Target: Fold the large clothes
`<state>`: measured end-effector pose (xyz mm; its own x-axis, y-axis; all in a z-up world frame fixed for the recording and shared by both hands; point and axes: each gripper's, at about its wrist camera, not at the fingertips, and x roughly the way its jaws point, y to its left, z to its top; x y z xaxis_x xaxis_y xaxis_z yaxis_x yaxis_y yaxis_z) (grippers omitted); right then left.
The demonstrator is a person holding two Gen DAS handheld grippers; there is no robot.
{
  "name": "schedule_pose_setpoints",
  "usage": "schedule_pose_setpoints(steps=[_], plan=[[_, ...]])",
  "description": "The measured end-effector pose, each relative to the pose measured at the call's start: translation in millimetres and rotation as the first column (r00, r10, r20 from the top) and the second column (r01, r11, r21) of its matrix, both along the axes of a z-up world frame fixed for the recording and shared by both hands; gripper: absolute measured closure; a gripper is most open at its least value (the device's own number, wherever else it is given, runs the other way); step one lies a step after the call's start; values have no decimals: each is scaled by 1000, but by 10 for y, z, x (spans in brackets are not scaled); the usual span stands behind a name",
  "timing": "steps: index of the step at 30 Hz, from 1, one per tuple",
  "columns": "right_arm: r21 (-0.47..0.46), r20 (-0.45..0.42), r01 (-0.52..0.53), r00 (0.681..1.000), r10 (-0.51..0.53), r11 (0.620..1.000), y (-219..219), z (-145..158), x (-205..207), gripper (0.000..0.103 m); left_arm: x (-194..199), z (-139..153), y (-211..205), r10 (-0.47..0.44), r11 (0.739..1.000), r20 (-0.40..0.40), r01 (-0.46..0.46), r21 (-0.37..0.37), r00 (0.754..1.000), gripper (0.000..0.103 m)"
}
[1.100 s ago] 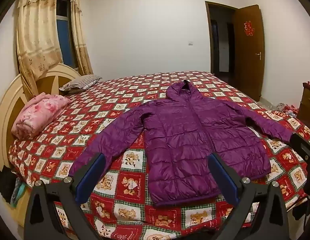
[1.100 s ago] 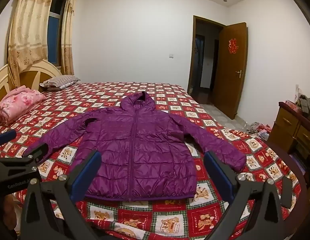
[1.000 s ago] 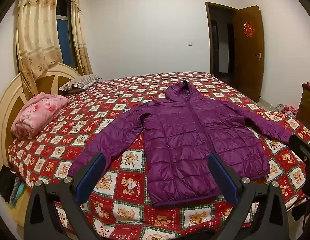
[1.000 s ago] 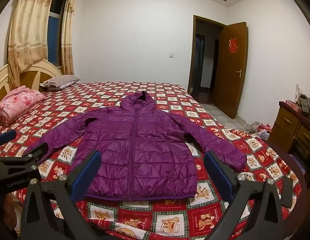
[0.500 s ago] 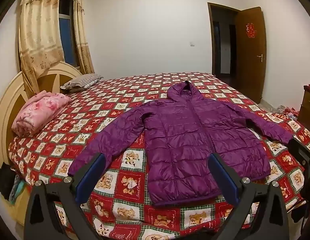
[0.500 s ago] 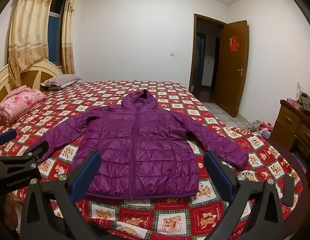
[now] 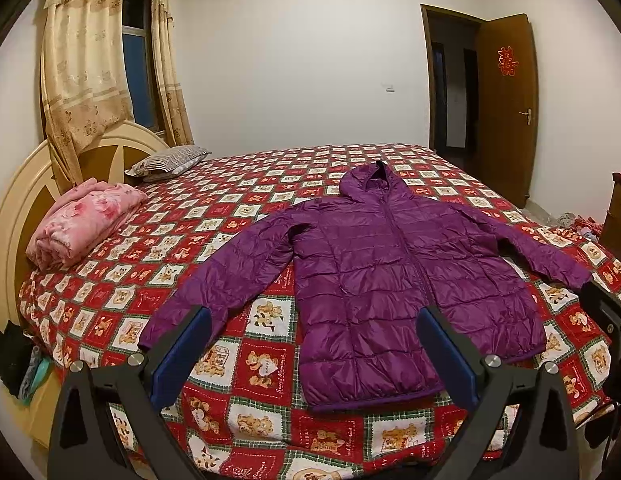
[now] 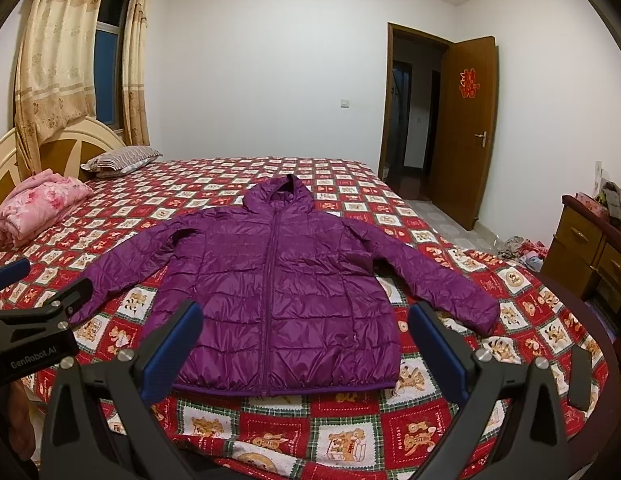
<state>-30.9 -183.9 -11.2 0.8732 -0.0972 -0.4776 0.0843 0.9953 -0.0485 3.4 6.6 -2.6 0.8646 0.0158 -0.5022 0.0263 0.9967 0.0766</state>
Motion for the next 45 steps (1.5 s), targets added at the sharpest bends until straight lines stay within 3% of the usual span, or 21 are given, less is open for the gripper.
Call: schedule_pose_setpoints(steps=[45], plan=[[14,-18,-1,1000,1,1000,-33,-62,10,0,11,-1,23,6,1000,3,-6,13,1000,1]])
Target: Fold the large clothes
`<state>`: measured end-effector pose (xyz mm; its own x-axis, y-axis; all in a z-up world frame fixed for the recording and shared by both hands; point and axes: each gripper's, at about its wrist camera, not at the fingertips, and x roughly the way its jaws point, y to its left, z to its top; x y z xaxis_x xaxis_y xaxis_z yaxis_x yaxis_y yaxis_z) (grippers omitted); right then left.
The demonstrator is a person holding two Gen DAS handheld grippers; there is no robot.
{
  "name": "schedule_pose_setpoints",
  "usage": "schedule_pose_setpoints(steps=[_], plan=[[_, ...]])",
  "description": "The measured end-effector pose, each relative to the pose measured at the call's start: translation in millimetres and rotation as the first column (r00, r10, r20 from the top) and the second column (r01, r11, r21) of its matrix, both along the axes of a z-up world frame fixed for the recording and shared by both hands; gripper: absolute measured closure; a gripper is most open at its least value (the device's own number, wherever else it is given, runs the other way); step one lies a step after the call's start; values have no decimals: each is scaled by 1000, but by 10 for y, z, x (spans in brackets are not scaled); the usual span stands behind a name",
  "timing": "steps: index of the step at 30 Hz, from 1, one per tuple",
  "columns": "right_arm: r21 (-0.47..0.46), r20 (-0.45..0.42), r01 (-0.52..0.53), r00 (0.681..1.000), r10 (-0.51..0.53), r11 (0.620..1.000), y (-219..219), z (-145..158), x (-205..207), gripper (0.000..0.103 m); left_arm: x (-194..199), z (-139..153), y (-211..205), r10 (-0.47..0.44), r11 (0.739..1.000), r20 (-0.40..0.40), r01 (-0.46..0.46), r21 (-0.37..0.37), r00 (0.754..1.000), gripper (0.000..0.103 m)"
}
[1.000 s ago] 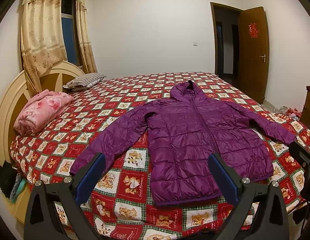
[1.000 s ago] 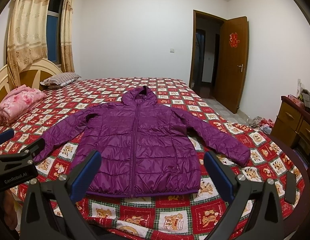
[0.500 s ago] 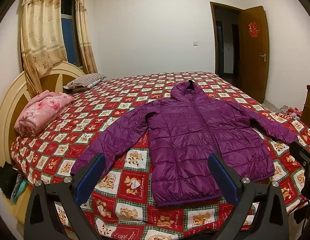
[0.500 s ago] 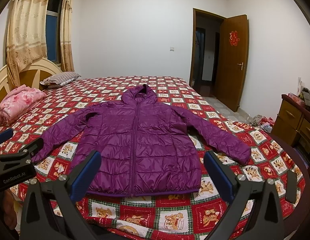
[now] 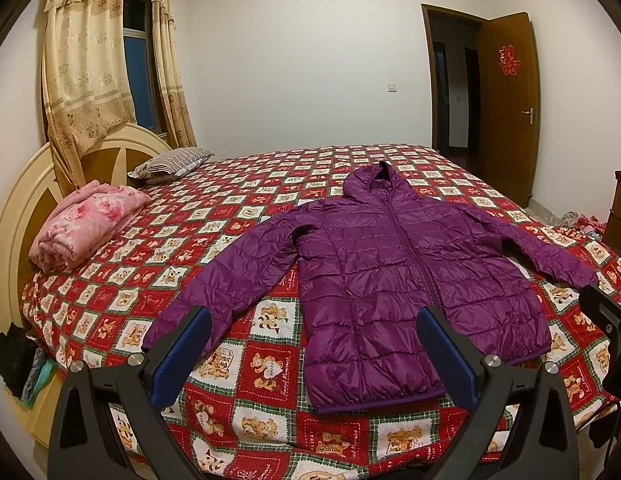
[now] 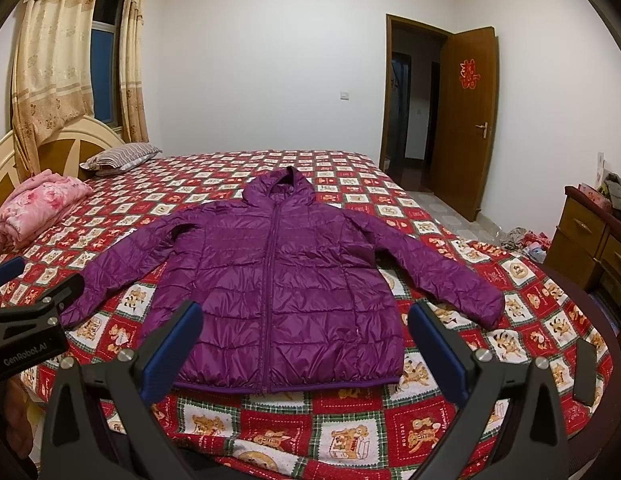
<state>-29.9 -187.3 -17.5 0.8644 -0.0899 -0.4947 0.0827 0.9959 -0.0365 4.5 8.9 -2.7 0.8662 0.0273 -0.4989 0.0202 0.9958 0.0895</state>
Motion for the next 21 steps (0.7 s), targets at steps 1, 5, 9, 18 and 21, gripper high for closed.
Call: schedule_pose_setpoints(steps=[1,5,9,18,21], plan=[[0,-1,0,1000,0,1000,2,-1,0,0,-1,0,0,0,1000,0,0,1,1000,1],[2,-4,0,1000,0,1000,16,-8,1,0,6,-8,-7,-1,1000,2,1,3,1000,1],[4,-7,0,1000,0,1000,22,-21,-18,0,5,-29,-21,0,1000,0,0,4,1000,1],[9,-21,1,1000,0,1000,40,-54,-11,0,32,-84,-42,0,1000,-12,0,10,1000,1],[14,-31,5,999,-5,1000,-4,-75,70,0,98,-137,-59,-1,1000,-23,2,19,1000,1]])
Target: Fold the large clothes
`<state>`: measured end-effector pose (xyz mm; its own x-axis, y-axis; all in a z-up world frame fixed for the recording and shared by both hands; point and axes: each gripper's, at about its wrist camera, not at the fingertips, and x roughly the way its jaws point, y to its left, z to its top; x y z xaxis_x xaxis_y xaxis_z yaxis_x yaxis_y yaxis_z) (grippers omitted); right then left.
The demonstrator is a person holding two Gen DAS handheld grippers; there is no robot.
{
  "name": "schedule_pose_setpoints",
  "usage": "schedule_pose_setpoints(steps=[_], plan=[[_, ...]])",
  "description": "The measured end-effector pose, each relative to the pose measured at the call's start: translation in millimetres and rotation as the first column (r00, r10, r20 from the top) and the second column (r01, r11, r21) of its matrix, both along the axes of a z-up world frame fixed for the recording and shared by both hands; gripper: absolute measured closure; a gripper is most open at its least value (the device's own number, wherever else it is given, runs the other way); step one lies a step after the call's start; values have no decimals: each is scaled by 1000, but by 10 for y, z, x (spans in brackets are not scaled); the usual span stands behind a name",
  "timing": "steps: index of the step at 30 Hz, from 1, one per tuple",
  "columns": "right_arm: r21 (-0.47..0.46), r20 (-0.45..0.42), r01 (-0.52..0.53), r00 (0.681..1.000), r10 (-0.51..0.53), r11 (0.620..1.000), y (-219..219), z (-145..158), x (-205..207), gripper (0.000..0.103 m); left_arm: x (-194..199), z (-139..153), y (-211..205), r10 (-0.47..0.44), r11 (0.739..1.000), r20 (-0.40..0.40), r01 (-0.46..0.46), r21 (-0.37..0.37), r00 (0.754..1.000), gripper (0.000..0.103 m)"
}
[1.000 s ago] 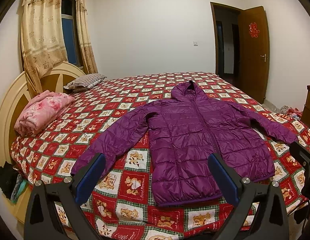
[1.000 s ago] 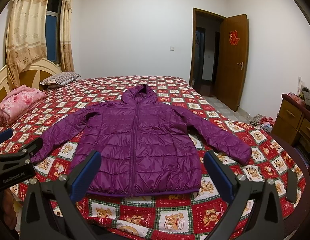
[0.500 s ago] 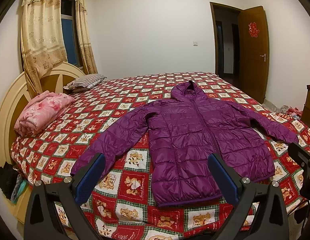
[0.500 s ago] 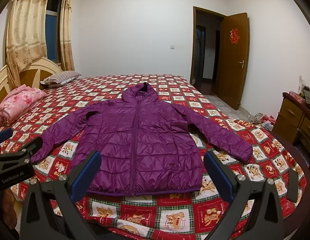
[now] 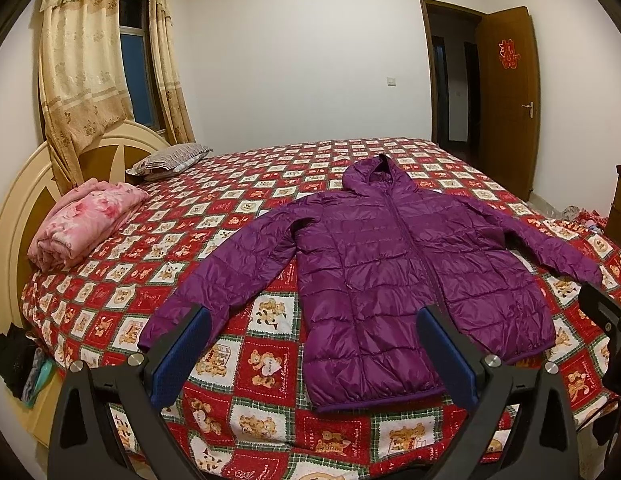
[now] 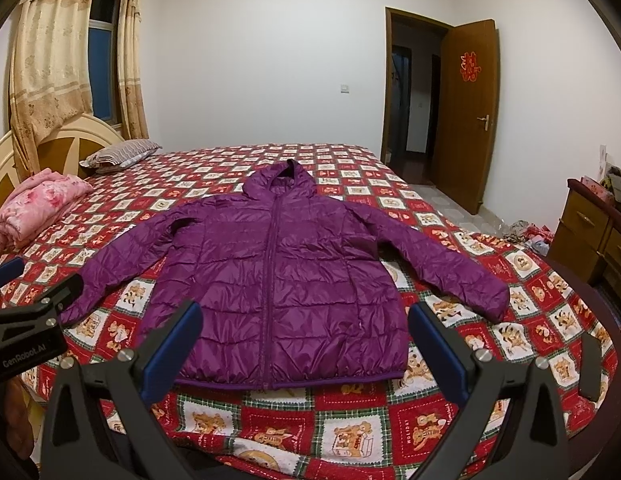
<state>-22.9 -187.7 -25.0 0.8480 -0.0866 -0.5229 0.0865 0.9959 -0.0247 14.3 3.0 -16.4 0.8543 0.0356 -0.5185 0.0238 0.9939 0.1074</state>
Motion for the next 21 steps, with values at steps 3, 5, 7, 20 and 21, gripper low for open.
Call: schedule_pose_setpoints(steps=[3,5,7,20,21], plan=[[10,-22,4,1000,-4,1000,-38,-81,85,0,142,-88,-47,-12,1000,-17,12,12,1000,1],[22,-40,11,999,-10,1000,-142,-126,212,0,310,-164,-122,-33,999,-47,35,31,998,1],[23,-59,32,998,-30,999,-267,-188,351,0,482,-232,-201,-49,998,-60,51,48,997,1],[-53,-193,369,908,-372,928,-1775,-703,1258,0,1817,-630,-553,-71,986,-132,90,142,989,1],[-62,-198,382,901,-386,922,-1838,-712,1292,0,1898,-661,-569,-70,986,-135,89,143,988,1]])
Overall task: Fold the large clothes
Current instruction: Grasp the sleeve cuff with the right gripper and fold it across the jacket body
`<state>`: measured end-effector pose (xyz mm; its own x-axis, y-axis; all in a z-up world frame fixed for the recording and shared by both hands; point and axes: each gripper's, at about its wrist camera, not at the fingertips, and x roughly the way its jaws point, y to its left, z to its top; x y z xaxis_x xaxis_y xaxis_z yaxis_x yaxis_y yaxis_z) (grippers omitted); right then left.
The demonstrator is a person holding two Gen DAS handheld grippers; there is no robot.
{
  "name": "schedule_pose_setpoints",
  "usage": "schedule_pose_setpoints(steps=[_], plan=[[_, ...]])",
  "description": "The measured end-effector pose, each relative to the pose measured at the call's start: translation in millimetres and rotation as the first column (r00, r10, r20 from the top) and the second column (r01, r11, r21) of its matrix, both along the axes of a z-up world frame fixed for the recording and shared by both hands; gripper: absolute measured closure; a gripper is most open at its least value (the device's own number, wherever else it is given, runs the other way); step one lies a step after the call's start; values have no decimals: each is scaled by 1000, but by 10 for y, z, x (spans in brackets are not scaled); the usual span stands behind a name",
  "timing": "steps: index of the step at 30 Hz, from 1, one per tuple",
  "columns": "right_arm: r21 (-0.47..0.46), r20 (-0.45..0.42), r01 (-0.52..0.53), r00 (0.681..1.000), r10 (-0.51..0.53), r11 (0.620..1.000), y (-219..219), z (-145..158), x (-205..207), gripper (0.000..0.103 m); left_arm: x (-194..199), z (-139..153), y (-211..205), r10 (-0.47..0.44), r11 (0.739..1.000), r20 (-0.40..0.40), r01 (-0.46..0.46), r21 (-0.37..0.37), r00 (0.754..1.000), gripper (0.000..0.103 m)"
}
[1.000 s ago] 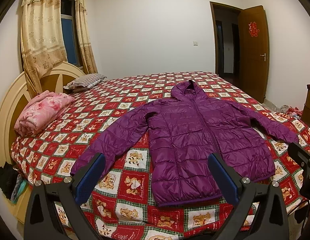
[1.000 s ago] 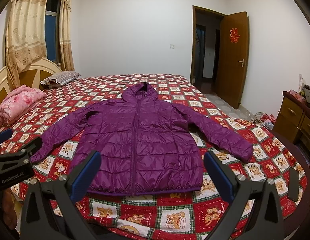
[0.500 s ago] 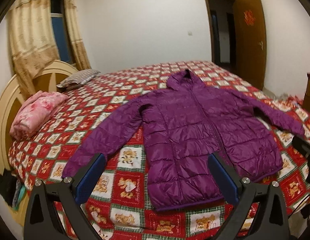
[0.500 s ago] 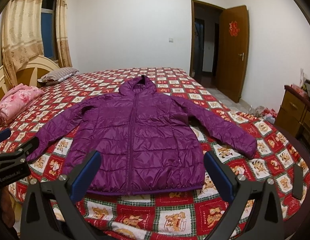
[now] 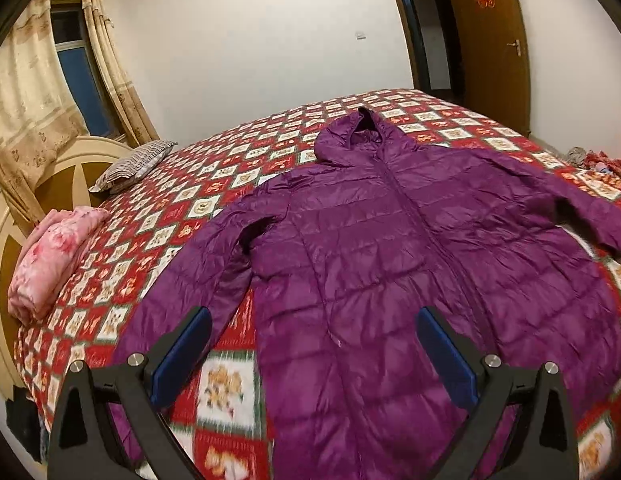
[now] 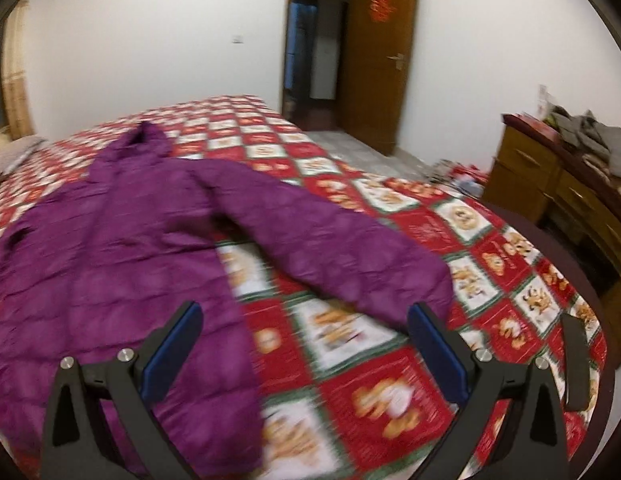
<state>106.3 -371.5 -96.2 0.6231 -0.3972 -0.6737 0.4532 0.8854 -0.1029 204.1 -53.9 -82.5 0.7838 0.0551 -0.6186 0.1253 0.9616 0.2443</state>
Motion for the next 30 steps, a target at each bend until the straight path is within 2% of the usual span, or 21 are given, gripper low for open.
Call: schedule_pose_setpoints(steps=[6,13,15,18,19,20,21,22,23,25,30], plan=[[-11,-33,110,993,-110,994,-565,-133,185,0,499,-230,-91,23,999,-17,-22,34,1000,1],[55,-73,209,976,-205,976,-1083,-354,210,0,966,-525,-57,72,993,-38,-68,98,997,1],[76,-80,208,976,-202,975,-1136,-390,200,3,1075,-599,2,95,990,-44,-89,113,995,1],[143,-110,183,980,-168,973,-1168,-488,231,28,1187,-699,115,119,985,-55,-111,132,991,1],[178,-129,169,981,-147,970,-1181,-547,264,45,1223,-735,155,125,984,-60,-116,138,990,1],[197,-137,163,981,-137,967,-1194,-588,280,56,1255,-761,199,132,982,-61,-122,142,989,1],[206,-132,161,982,-136,965,-1213,-609,285,59,1284,-789,243,139,981,-66,-128,147,988,1],[202,-123,161,983,-138,966,-1231,-605,282,67,1308,-808,293,145,980,-73,-133,150,987,1],[197,-121,156,984,-134,968,-1244,-592,284,82,1327,-815,341,148,980,-81,-135,148,986,1],[211,-114,134,987,-112,968,-1284,-527,301,90,1360,-791,459,155,981,-95,-142,134,983,1],[128,-105,75,993,-62,989,-1205,-280,438,94,1440,-558,692,171,981,-82,-162,102,982,1]])
